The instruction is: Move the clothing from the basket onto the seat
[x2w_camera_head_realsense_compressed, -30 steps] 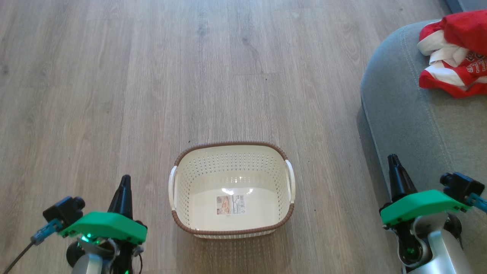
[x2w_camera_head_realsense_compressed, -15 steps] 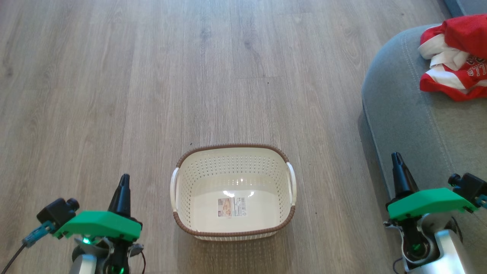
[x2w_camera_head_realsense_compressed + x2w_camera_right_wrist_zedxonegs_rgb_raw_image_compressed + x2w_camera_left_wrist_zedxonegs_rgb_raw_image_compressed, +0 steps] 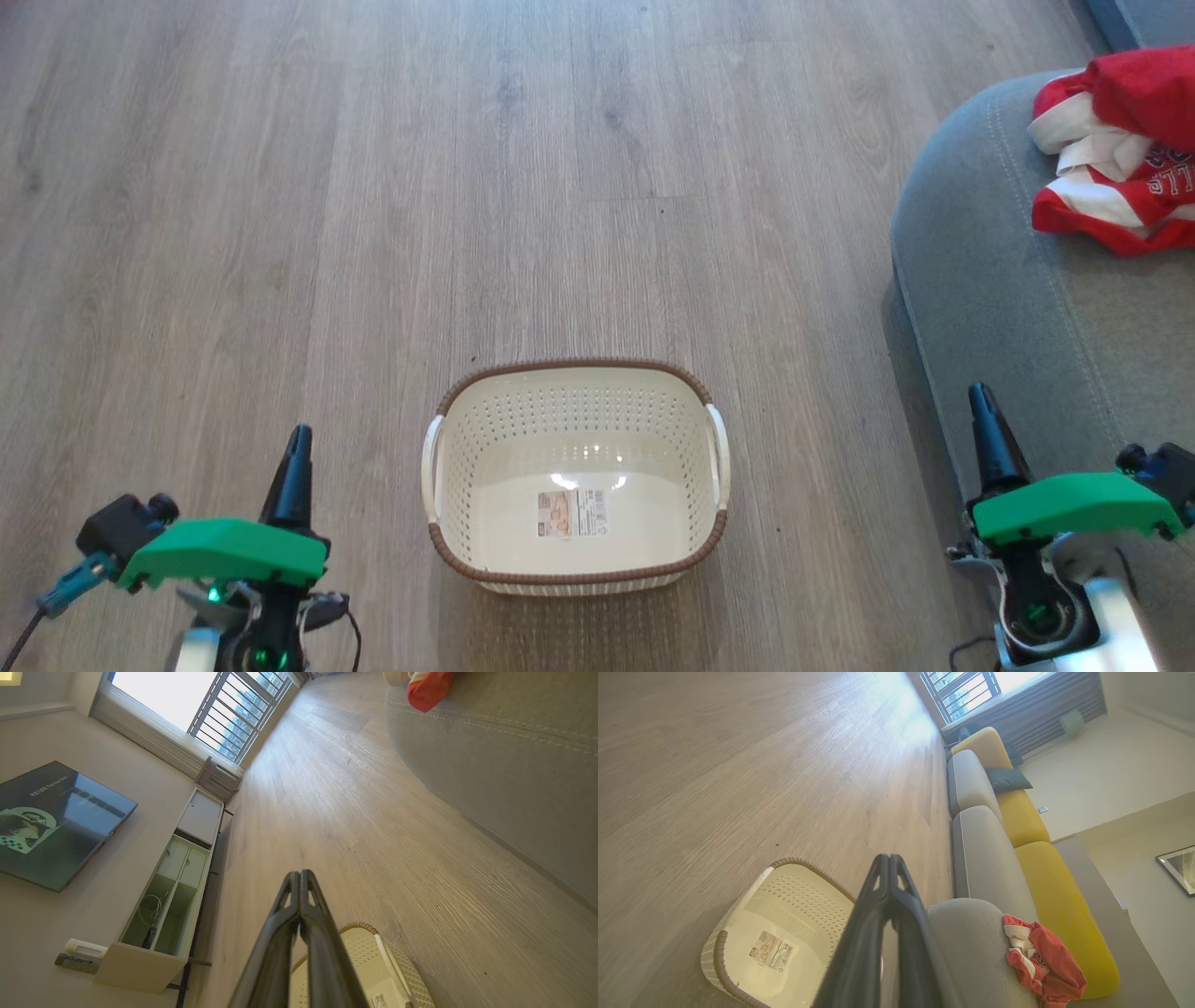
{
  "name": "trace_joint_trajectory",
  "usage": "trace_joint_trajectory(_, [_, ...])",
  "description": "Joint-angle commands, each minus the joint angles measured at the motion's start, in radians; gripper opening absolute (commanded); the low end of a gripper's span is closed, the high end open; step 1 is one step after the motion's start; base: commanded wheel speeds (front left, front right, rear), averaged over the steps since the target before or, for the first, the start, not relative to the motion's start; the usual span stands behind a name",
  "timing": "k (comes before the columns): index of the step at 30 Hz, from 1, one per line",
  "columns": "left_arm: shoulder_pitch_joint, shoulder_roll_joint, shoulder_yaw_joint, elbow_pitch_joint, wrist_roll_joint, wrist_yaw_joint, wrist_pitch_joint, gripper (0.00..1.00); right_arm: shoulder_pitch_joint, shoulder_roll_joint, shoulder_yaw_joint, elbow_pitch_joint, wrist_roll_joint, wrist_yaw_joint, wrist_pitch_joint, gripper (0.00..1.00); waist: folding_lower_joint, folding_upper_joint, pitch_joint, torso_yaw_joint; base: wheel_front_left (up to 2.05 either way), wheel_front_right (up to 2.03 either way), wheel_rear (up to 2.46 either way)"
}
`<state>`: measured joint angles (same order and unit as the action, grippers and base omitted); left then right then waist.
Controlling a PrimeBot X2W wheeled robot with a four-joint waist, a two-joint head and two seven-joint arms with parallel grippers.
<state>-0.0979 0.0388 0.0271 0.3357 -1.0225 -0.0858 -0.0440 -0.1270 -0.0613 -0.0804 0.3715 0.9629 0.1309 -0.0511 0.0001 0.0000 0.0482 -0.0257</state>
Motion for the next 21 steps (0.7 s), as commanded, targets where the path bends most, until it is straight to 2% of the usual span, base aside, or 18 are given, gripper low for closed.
trace_joint_trajectory(1, [-0.022,0.007,0.025,-0.042,-0.03,-0.007,0.008,0.0,-0.022,0.003,0.006,-0.044,0.035,0.0,0.012,0.0,0.0,0.0,-0.001,0.001,0.0,0.0,0.0])
trace_joint_trajectory(21, [-0.018,0.009,0.048,-0.059,-0.233,-0.021,0.062,0.0,-0.007,0.006,-0.008,-0.074,0.258,0.0,0.068,0.0,0.0,0.0,-0.017,0.01,0.0,0.0,0.0])
